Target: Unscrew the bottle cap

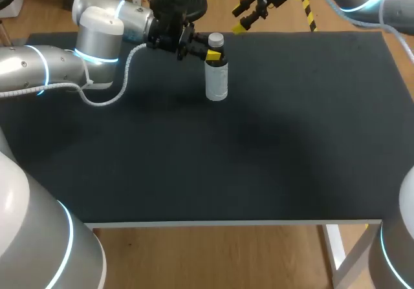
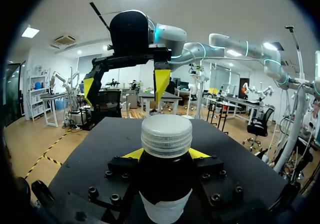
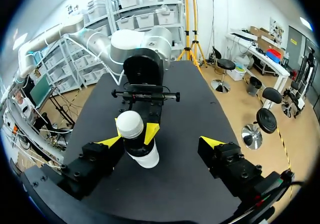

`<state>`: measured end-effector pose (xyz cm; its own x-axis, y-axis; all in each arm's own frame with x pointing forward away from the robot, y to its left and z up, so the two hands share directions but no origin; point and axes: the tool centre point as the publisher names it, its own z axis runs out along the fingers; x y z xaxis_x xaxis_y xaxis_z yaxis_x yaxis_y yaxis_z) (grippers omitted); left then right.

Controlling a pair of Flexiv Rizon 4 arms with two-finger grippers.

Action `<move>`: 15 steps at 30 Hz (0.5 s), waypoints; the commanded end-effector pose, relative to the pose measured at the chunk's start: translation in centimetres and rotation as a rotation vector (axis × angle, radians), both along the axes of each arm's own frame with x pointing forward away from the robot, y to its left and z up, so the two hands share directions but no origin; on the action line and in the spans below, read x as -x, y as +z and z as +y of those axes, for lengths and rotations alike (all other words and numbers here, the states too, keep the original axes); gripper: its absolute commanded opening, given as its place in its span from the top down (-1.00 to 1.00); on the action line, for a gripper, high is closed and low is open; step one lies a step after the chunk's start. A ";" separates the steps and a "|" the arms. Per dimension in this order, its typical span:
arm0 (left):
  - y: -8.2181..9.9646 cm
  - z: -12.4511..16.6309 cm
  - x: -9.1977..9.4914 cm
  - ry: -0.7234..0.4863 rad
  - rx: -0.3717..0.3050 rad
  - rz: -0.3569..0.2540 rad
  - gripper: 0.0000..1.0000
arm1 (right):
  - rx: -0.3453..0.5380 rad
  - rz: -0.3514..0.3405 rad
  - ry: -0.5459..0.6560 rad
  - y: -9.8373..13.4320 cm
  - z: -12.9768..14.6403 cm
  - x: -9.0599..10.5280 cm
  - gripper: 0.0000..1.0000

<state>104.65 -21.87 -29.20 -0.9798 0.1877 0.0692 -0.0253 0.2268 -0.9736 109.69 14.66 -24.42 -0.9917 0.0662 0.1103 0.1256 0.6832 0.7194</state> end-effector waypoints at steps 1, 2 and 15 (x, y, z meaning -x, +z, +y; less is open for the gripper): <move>-0.3 0.0 -0.4 -0.008 0.003 0.002 1.00 | -0.009 -0.003 -0.002 -0.2 0.2 0.0 -1.00; -0.3 0.0 -0.4 -0.008 0.003 0.002 1.00 | -0.012 -0.003 -0.002 -0.2 0.4 0.0 -1.00; -0.3 0.0 -0.4 -0.008 0.003 0.002 1.00 | -0.019 -0.012 0.017 -1.0 2.0 0.2 -1.00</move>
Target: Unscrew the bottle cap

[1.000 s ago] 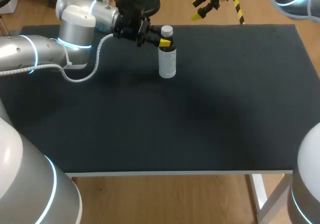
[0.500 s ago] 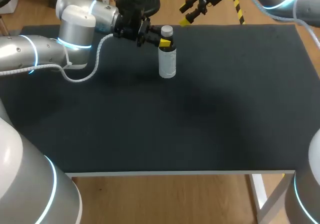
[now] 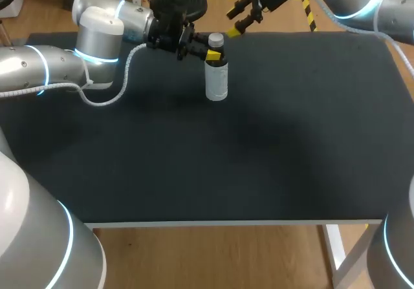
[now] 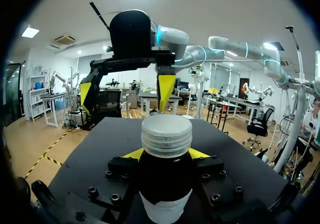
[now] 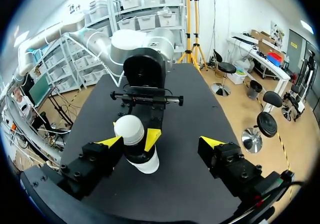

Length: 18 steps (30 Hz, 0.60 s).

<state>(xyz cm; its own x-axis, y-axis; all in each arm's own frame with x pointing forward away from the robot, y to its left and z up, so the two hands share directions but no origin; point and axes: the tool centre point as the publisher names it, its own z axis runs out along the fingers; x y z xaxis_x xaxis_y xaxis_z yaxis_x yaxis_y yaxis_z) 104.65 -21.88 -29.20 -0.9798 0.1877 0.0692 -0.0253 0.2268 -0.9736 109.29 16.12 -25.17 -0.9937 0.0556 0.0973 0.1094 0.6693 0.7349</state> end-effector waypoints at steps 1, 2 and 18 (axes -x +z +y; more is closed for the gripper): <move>-0.3 0.0 -0.4 -0.008 0.003 0.002 1.00 | 0.001 0.002 0.011 -0.2 0.7 -0.1 -1.00; -0.3 0.0 -0.4 -0.008 0.003 0.002 1.00 | 0.001 -0.001 0.012 -0.3 0.8 -0.1 -1.00; -0.3 0.0 -0.4 -0.008 0.003 0.002 1.00 | -0.020 -0.006 0.020 -0.6 1.4 0.9 -1.00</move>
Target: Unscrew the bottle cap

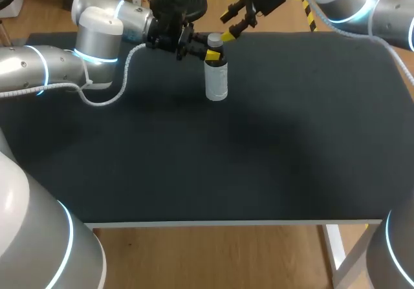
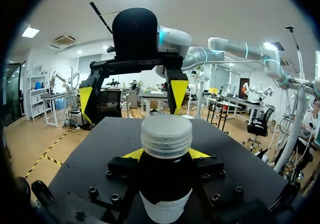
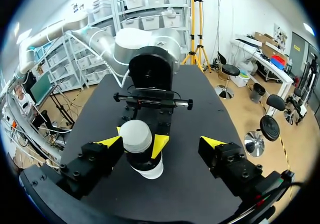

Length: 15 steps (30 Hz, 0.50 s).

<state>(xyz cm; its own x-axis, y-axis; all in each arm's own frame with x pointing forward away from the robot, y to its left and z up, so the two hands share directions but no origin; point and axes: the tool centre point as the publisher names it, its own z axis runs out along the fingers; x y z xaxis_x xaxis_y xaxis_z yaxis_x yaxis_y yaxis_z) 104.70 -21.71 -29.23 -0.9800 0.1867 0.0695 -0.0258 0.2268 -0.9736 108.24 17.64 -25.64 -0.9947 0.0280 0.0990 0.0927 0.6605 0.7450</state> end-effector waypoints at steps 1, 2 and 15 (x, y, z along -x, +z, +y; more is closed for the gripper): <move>-0.3 -0.2 -0.3 -0.009 0.003 0.002 1.00 | -0.011 -0.010 -0.014 0.1 -0.3 -0.2 -1.00; -0.3 -0.2 -0.3 -0.009 0.003 0.002 1.00 | -0.011 -0.015 -0.021 0.3 -0.5 -0.2 -1.00; -0.3 -0.2 -0.3 -0.009 0.003 0.002 1.00 | -0.011 -0.026 0.000 1.2 -0.1 1.5 -1.00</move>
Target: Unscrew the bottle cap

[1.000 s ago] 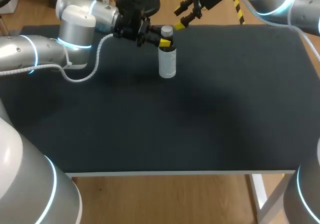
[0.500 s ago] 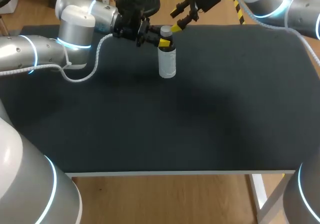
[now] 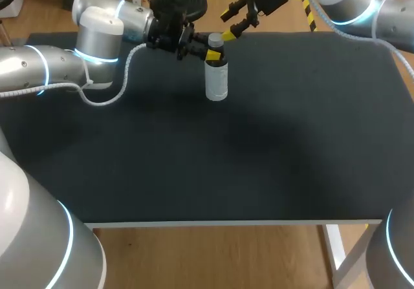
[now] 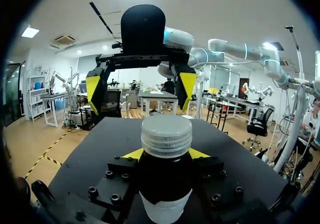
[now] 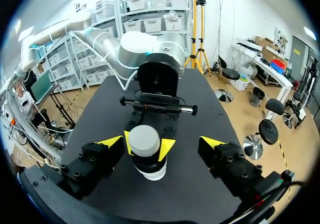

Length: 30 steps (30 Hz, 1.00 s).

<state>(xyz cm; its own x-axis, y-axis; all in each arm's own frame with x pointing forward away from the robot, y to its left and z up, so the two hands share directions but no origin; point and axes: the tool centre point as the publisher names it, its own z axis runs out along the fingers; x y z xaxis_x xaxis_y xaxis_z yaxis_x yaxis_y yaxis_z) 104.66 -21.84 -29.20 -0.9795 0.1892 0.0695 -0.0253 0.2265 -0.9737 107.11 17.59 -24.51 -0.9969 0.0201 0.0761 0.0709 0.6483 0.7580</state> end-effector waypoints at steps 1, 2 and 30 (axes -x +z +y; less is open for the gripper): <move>-0.3 0.0 -0.3 -0.007 0.003 0.002 1.00 | 0.008 -0.001 -0.009 0.0 0.0 0.4 -1.00; -0.3 0.0 -0.3 -0.007 0.003 0.002 1.00 | 0.008 0.000 -0.009 -0.1 0.1 0.4 -1.00; -0.3 0.0 -0.3 -0.007 0.003 0.002 1.00 | 0.039 0.024 0.030 -1.8 1.8 1.0 -0.08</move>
<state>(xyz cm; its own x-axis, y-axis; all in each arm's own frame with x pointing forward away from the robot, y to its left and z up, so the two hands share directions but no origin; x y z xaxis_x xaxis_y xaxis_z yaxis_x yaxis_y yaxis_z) 104.66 -21.85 -29.21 -0.9795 0.1892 0.0694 -0.0253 0.2263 -0.9737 105.76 19.30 -26.39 -0.9956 -0.0003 0.0938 0.0690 0.6741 0.7354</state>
